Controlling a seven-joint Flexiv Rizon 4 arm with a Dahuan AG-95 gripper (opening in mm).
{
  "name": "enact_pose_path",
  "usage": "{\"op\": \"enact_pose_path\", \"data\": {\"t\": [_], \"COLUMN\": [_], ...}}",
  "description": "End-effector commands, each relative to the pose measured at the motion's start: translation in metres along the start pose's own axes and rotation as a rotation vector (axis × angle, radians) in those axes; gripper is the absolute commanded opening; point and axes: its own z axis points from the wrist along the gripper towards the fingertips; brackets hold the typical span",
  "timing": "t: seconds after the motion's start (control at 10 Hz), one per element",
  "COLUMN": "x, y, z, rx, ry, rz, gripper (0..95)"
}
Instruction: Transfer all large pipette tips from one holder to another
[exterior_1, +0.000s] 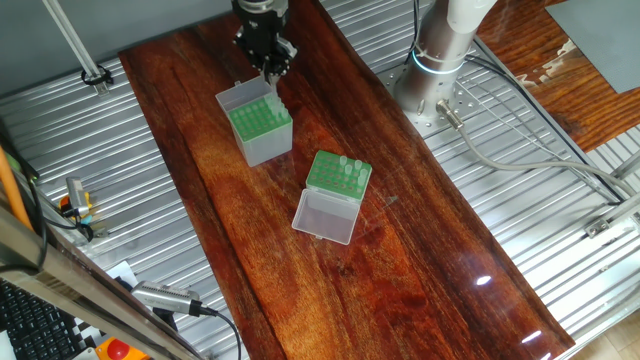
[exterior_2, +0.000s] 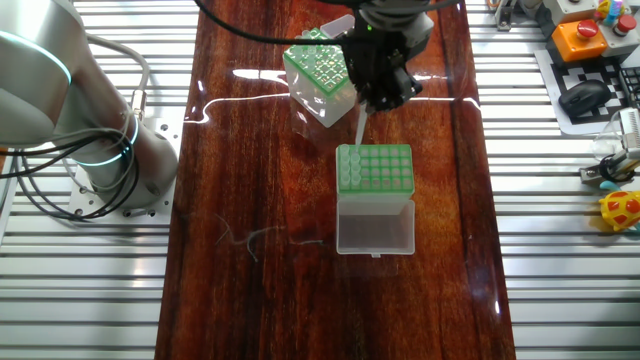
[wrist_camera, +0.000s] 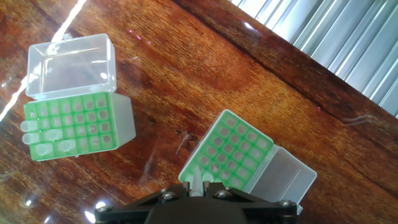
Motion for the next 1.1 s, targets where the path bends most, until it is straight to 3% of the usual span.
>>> {"op": "enact_pose_path", "data": {"t": [0.1, 0.6, 1.0, 1.1], "x": [-0.001, 0.0, 0.002, 0.002], "y": [0.0, 0.0, 0.001, 0.001], "z": [0.0, -0.002, 0.011, 0.02], "rx": [0.001, 0.001, 0.005, 0.008], "ry": [0.005, 0.006, 0.009, 0.011], "rz": [-0.004, -0.005, -0.018, -0.03], "gripper": [0.0, 0.0, 0.0, 0.0]}}
